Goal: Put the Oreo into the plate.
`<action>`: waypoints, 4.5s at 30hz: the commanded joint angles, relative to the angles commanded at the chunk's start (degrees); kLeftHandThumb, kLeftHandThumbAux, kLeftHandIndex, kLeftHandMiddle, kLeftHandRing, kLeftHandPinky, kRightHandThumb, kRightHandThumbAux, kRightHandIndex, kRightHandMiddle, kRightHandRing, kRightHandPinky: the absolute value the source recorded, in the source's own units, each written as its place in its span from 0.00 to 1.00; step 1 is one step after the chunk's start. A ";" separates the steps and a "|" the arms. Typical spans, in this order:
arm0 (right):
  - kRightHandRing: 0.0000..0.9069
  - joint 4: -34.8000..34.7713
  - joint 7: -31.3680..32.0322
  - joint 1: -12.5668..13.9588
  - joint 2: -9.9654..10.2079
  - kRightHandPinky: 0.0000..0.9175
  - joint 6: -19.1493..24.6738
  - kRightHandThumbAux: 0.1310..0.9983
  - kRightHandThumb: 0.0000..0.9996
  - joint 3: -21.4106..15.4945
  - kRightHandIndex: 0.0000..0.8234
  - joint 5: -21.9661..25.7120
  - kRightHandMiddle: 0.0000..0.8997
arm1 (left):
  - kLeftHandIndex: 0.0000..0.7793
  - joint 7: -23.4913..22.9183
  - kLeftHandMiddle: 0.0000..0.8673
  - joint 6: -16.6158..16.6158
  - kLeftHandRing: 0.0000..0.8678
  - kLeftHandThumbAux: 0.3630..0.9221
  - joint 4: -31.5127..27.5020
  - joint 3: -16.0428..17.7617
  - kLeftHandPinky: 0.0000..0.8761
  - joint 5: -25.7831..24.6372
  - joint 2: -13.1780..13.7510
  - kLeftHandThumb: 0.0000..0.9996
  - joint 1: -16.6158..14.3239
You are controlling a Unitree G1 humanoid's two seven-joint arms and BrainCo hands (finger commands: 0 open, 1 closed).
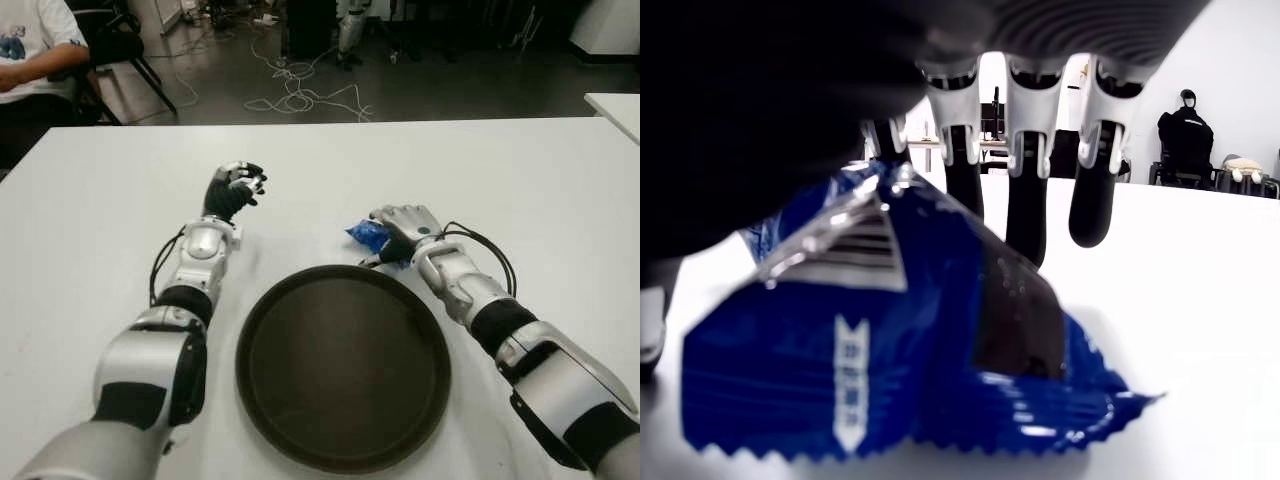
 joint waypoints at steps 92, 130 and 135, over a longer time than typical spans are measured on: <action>0.80 -22.80 -7.23 6.86 -7.39 0.79 -5.83 0.69 0.68 -10.40 0.52 6.73 0.79 | 0.46 0.19 0.56 -0.53 0.53 0.58 -0.16 0.06 0.57 -0.72 -0.34 0.82 0.07; 0.84 -44.47 12.55 17.08 -10.48 0.82 -16.54 0.70 0.68 -10.94 0.53 11.34 0.84 | 0.45 -0.75 0.58 -0.41 0.56 0.58 -0.31 0.01 0.60 -0.85 0.13 0.82 0.14; 0.84 -46.38 22.66 17.40 -12.92 0.83 -22.53 0.70 0.68 -10.07 0.53 18.13 0.84 | 0.45 -0.52 0.58 -0.64 0.55 0.58 -0.40 -0.17 0.58 -0.62 0.12 0.82 0.15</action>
